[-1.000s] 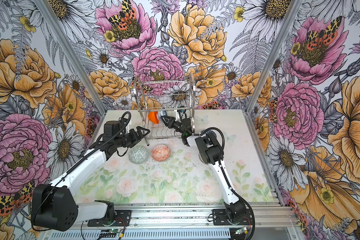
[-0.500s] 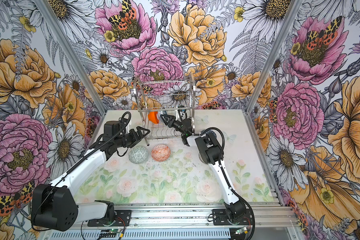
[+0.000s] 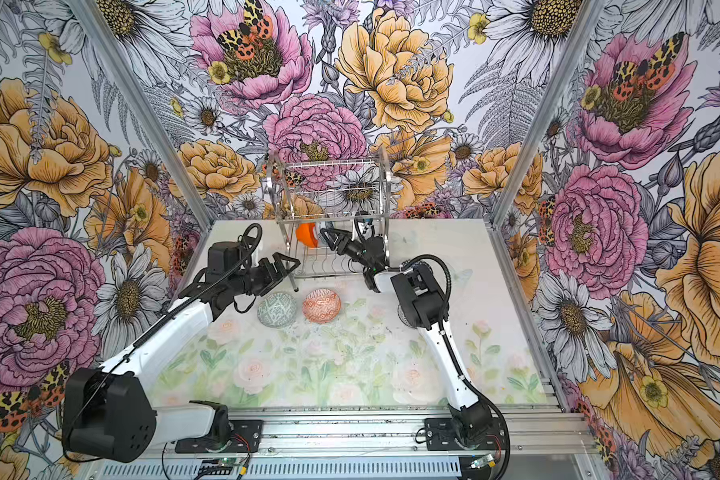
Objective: Load the bowls into the dish rack
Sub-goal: 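Open the right gripper and release the floral bowl in the rack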
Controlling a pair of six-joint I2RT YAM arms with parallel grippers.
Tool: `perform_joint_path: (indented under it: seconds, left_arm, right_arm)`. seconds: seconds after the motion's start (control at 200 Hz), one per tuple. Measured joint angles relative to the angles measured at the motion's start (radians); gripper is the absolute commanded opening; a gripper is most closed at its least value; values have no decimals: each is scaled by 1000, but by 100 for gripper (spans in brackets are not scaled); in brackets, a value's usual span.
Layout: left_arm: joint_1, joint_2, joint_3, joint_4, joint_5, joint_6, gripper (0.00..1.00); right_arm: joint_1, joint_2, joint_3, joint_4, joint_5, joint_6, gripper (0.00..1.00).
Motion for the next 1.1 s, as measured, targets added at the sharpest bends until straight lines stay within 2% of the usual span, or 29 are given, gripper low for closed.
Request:
perform_joint_path:
  seconds: [0.27,0.375,0.475,0.841,1.101]
  left_arm:
    - [0,0,0,0,0,0,99]
    - [0,0,0,0,0,0,99]
    - [0,-1,0,0,0,0,99]
    - [0,-16,-4,0,1,0,99]
    - [-11,-19,-6,0,1,0,99]
  right_arm:
    - [8,-40,6,-117,45,-61,74]
    - [10,-40,10,-175,59,-78,85]
    - [16,-46,11,-224,72,-93,99]
    - [47,-163,-8,-367,130,-111,99]
    - [58,-231,-98,-408,168,-121,99]
